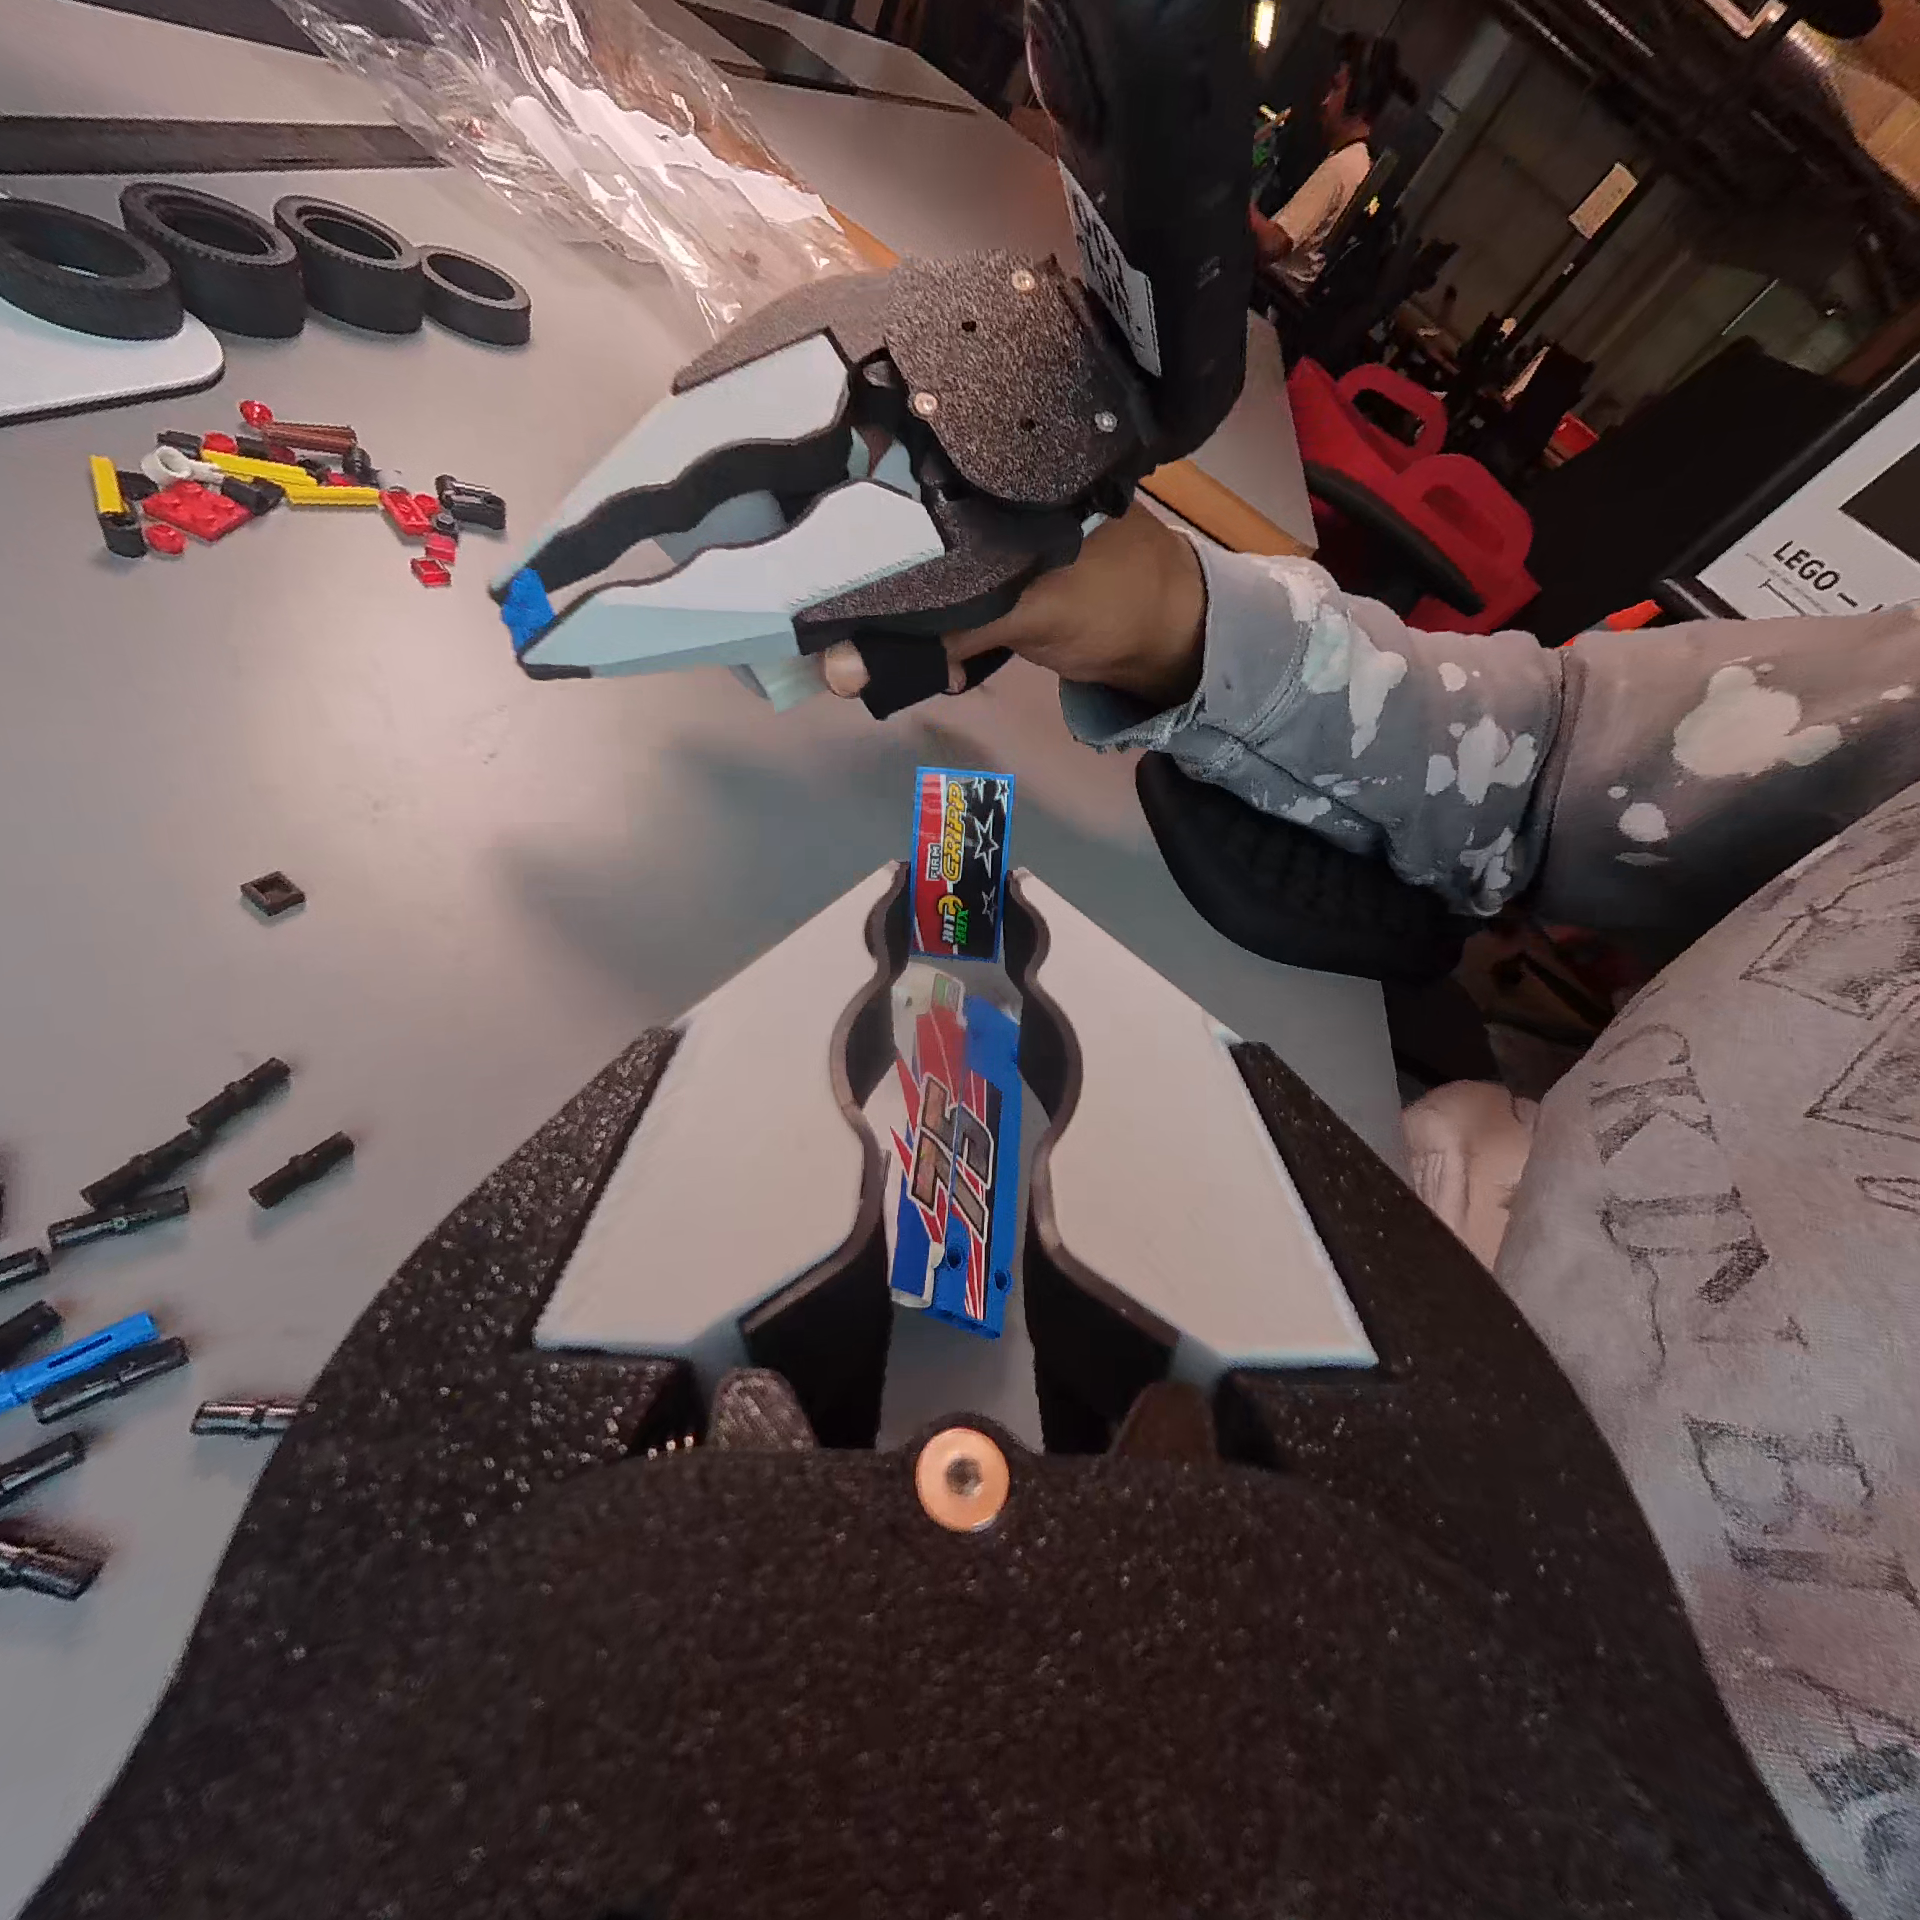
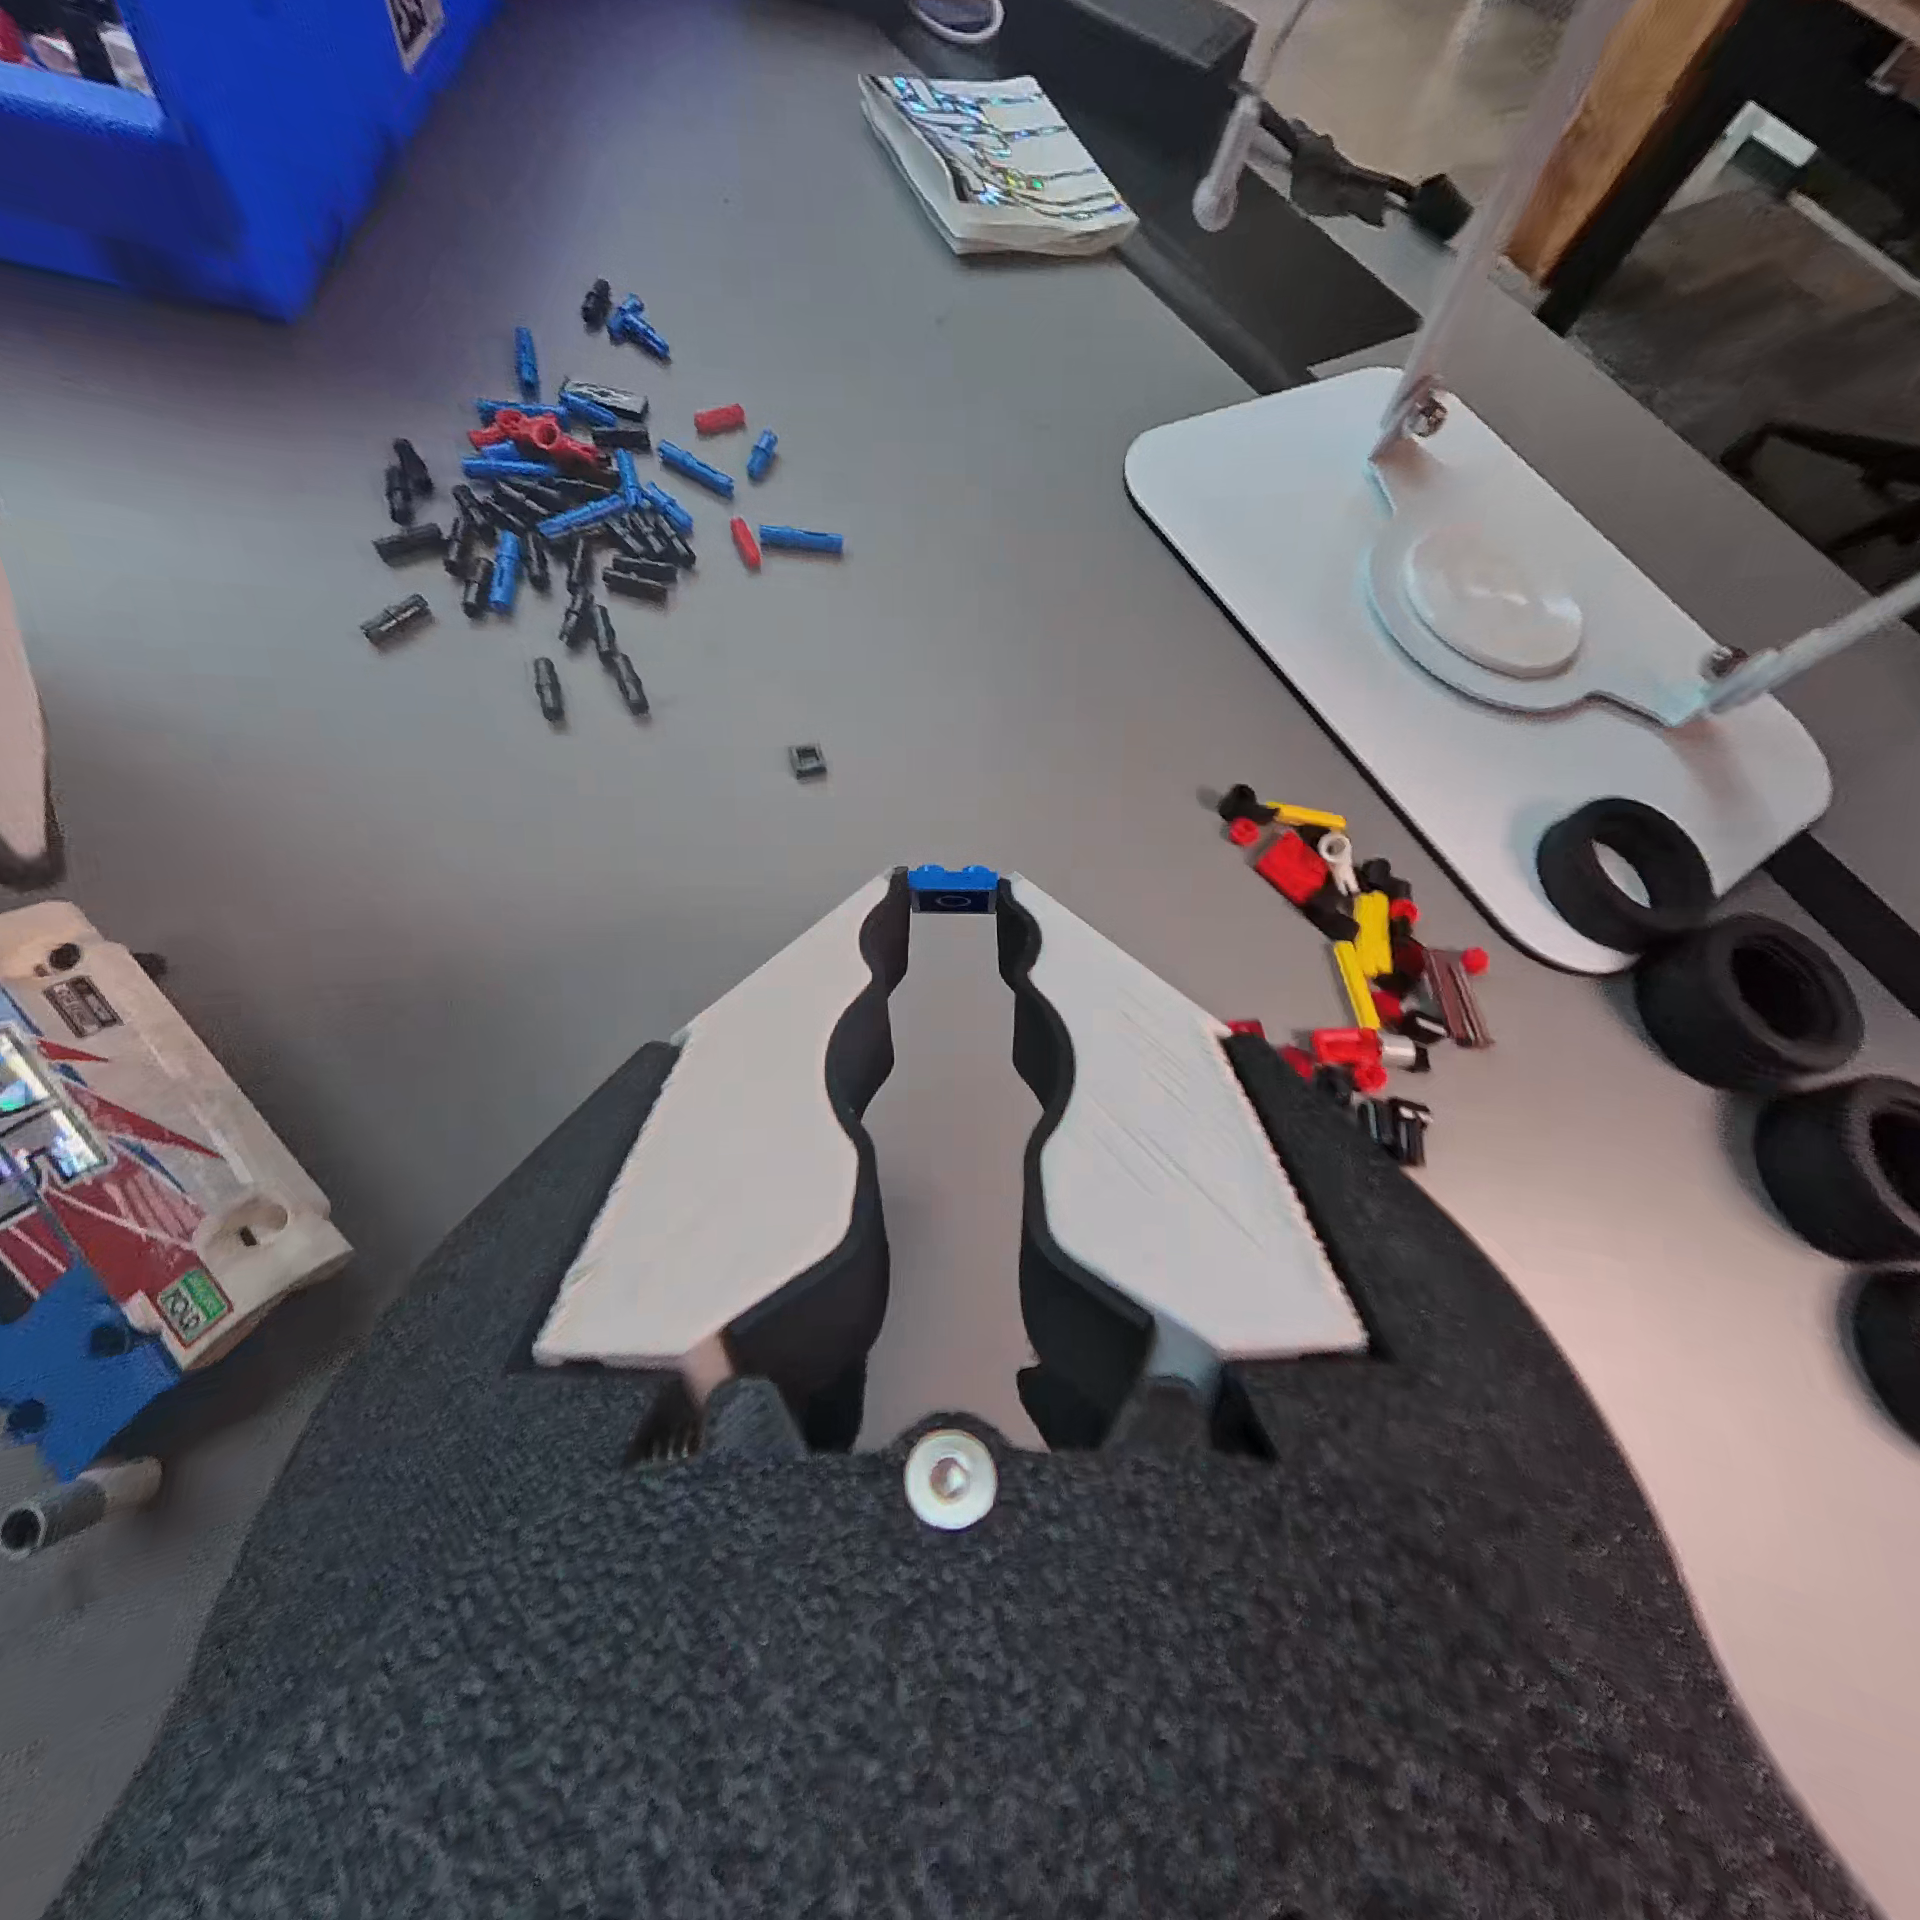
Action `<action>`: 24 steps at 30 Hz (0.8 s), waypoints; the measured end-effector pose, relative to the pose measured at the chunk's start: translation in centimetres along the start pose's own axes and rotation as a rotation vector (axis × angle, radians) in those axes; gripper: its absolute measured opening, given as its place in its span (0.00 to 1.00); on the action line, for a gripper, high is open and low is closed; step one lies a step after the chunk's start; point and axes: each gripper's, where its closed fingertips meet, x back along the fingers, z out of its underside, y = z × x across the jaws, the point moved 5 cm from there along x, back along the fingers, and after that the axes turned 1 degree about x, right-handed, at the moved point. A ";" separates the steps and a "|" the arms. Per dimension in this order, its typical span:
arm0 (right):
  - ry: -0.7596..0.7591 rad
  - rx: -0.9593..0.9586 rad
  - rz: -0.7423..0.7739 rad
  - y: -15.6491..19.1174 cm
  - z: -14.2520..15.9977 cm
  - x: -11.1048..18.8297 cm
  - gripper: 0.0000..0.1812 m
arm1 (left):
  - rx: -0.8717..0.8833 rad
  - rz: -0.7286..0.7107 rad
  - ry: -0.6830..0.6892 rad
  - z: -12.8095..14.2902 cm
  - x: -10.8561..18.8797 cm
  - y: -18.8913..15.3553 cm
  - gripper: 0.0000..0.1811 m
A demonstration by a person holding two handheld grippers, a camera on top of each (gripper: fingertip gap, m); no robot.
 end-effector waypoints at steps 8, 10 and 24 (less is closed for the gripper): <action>0.108 0.011 0.062 -1.0 -1.3 -5.4 0.09 | -0.010 -0.005 0.054 0.8 -0.4 0.0 0.08; 0.137 -0.003 0.128 -2.7 -0.9 -5.9 0.09 | -0.012 -0.002 0.058 0.9 -0.5 0.0 0.08; 0.202 -0.029 0.260 -5.4 0.4 -5.4 0.17 | 0.004 -0.004 0.057 0.9 -0.3 0.3 0.08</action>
